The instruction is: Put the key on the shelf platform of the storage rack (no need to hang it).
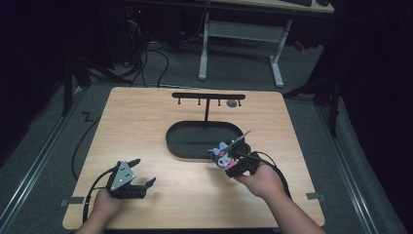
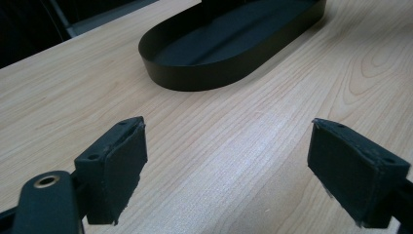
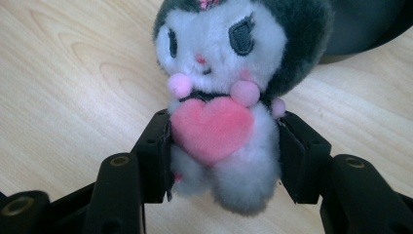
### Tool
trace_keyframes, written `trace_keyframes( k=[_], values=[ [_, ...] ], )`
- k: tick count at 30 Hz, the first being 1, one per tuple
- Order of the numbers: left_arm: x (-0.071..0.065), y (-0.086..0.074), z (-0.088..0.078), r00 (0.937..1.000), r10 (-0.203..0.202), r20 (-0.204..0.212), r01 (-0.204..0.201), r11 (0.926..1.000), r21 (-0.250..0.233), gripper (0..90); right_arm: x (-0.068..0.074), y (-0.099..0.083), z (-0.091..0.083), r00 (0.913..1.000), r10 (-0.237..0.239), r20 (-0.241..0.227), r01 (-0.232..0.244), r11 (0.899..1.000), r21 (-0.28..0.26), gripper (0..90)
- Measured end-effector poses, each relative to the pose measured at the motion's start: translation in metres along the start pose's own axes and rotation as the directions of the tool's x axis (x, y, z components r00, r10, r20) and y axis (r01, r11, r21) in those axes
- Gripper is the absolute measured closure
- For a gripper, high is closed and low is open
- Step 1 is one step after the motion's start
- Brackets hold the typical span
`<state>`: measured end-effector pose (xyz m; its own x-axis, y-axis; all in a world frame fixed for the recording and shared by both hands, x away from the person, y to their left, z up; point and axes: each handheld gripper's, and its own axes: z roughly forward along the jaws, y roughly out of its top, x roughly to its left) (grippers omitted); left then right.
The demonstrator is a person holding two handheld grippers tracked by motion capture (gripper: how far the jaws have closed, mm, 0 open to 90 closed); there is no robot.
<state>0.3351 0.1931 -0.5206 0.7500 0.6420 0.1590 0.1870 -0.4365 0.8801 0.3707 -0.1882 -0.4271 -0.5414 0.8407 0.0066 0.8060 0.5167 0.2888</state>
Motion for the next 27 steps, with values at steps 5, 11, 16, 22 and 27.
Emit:
trace_keyframes(
  k=[5,11,16,22,27],
  values=[
    [0.0,0.0,0.0,1.0,0.0,-0.001,0.0,1.0,-0.003,15.4,-0.006,0.008,-0.002,0.9999,0.013,0.009,-0.013,1.0,0.004,46.2],
    [0.0,0.0,0.0,1.0,0.0,0.001,0.0,1.0,-0.004,15.4,-0.013,0.018,-0.002,0.9996,0.018,0.02,-0.018,1.0,0.008,46.1],
    [0.001,0.0,0.0,1.0,0.0,0.003,0.0,1.0,-0.005,15.4,-0.02,0.026,-0.002,0.9994,0.03,0.018,-0.029,1.0,-0.006,46.1],
    [0.001,0.0,0.001,1.0,0.0,0.004,0.0,1.0,-0.004,15.4,-0.027,0.034,0.002,0.9983,0.055,0.021,-0.055,0.998,-0.011,45.9],
    [0.0,0.0,0.001,1.0,-0.001,0.007,0.001,1.0,0.0,15.4,-0.032,0.043,0.009,0.9986,0.052,0.014,-0.052,0.998,-0.02,45.8]
  ],
)
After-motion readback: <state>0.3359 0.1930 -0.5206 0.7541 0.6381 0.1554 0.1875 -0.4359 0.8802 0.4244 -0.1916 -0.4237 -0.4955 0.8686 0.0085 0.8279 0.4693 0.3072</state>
